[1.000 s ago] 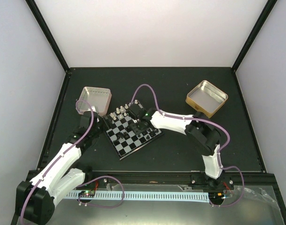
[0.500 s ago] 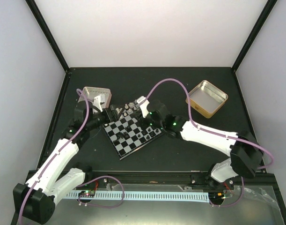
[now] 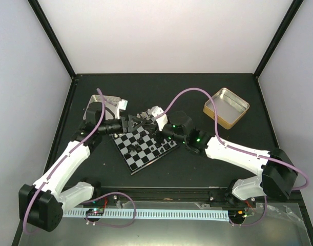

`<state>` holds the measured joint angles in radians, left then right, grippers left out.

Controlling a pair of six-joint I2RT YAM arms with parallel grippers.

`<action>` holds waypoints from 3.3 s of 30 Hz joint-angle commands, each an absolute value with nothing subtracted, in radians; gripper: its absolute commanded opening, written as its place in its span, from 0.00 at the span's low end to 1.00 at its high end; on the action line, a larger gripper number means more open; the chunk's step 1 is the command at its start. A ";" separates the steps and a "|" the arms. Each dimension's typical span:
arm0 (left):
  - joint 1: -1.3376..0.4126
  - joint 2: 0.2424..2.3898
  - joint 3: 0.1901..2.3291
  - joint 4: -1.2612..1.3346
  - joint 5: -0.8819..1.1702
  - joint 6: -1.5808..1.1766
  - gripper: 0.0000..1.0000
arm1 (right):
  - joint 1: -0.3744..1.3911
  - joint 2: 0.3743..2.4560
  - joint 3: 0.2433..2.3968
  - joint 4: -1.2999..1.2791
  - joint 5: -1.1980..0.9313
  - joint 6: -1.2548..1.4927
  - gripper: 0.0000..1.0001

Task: Set up the chess pieces on the board
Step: Place the chess piece on the chessboard.

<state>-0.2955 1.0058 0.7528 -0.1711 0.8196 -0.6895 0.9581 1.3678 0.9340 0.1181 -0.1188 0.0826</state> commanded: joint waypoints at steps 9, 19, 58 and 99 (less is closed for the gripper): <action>-0.288 1.043 0.809 -0.172 0.958 -0.653 0.42 | 0.959 1.342 0.921 0.127 -0.178 0.000 0.08; -0.288 1.046 0.824 -0.204 0.956 -0.646 0.37 | 0.960 1.335 0.924 0.075 -0.193 -0.068 0.07; -0.699 0.969 0.822 -0.509 -0.035 -0.599 0.02 | 0.958 1.072 0.834 -0.079 0.354 0.428 0.68; -1.011 1.493 0.794 -0.259 -0.272 -0.899 0.02 | 0.911 1.030 0.756 -0.290 0.480 0.628 0.76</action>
<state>-1.0039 1.4944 0.7975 -0.3298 -0.2855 -0.9024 0.9226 1.0279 0.7456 -0.2935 0.4515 0.6399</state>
